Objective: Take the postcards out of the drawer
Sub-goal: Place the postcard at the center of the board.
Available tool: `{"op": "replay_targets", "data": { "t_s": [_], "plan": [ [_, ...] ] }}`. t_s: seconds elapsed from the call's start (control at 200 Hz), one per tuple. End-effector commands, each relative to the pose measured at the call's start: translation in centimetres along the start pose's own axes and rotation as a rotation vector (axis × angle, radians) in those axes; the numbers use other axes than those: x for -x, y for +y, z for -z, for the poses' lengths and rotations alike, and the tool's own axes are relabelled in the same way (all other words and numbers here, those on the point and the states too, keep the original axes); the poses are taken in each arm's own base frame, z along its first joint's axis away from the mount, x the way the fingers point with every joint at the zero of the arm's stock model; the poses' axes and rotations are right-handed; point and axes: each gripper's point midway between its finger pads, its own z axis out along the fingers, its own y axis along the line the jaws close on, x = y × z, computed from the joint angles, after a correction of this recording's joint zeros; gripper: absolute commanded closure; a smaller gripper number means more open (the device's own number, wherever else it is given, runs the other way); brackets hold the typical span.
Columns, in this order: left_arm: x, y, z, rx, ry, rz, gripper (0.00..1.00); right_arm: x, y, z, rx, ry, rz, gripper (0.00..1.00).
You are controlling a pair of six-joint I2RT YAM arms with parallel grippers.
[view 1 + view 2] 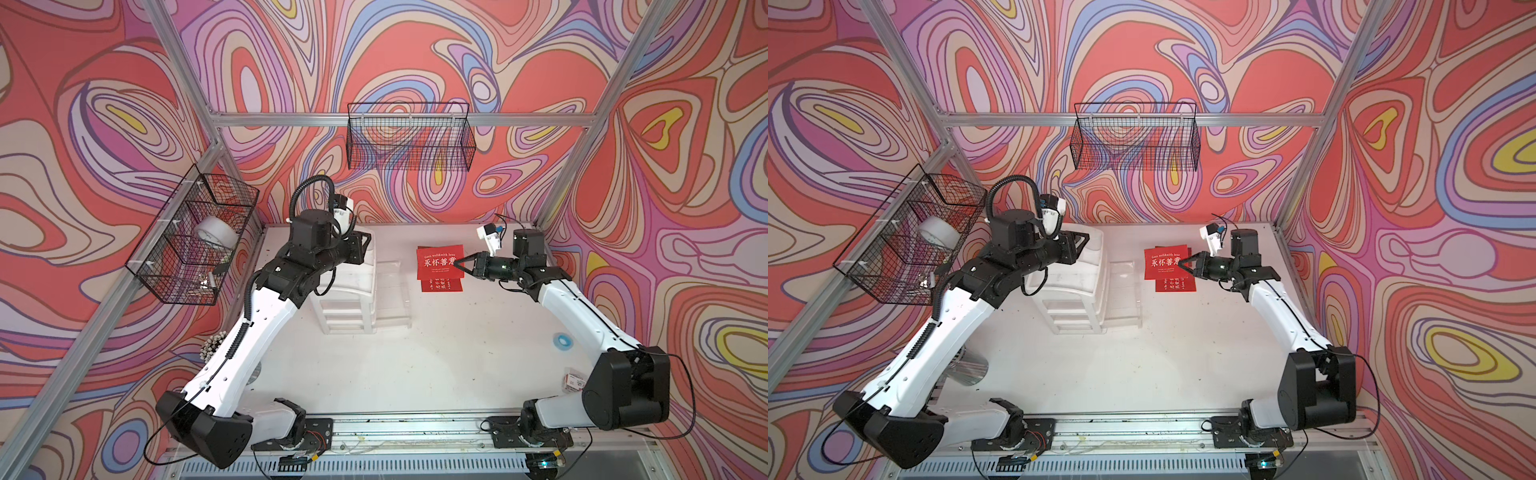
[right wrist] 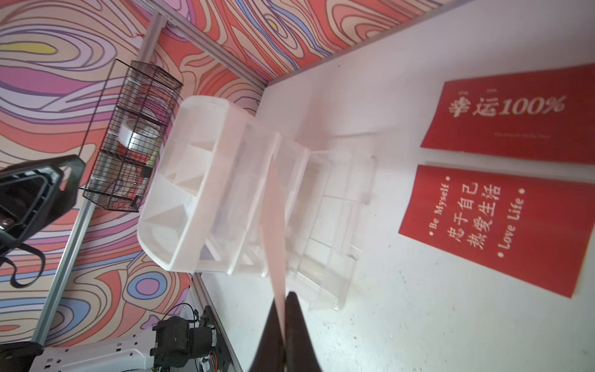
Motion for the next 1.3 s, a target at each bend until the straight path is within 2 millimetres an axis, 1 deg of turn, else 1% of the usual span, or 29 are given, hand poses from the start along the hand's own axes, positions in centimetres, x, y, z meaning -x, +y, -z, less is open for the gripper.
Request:
{"op": "replay_targets", "data": {
  "t_s": [0.0,0.17,0.275,0.386,0.531,0.781,0.942,1.182,1.297],
  "plan": [
    [-1.2,1.2,0.6,0.024,0.034,0.028,0.7,-3.0,-2.4,0.0,-0.067,0.065,-0.039,0.96],
    [-1.6,2.7,2.1,0.061,0.028,0.039,0.69,-5.5,-4.9,-0.8,-0.109,0.101,-0.089,0.97],
    [-2.1,3.7,2.7,0.1,0.041,0.029,0.69,-6.4,-6.1,-1.2,-0.129,0.107,-0.111,0.96],
    [-2.9,5.2,3.1,0.153,0.06,0.034,0.69,-7.5,-7.6,-1.9,-0.148,0.117,-0.143,0.96],
    [-3.4,6.3,3.4,0.164,0.059,0.063,0.68,-8.4,-9.2,-3.0,-0.152,0.125,-0.176,0.96],
    [-3.6,6.7,3.4,0.171,0.067,0.068,0.68,-8.8,-11.2,-3.9,-0.186,0.118,-0.204,0.96],
    [-3.4,6.9,3.6,0.18,0.066,0.063,0.68,-9.3,-12.1,-4.2,-0.209,0.136,-0.215,0.88],
    [-3.7,7.0,3.6,0.181,0.071,0.066,0.67,-9.9,-12.8,-4.4,-0.226,0.157,-0.228,0.72],
    [-3.8,7.1,3.6,0.183,0.072,0.068,0.67,-10.2,-13.2,-4.2,-0.254,0.166,-0.23,0.68]
  ]
}}
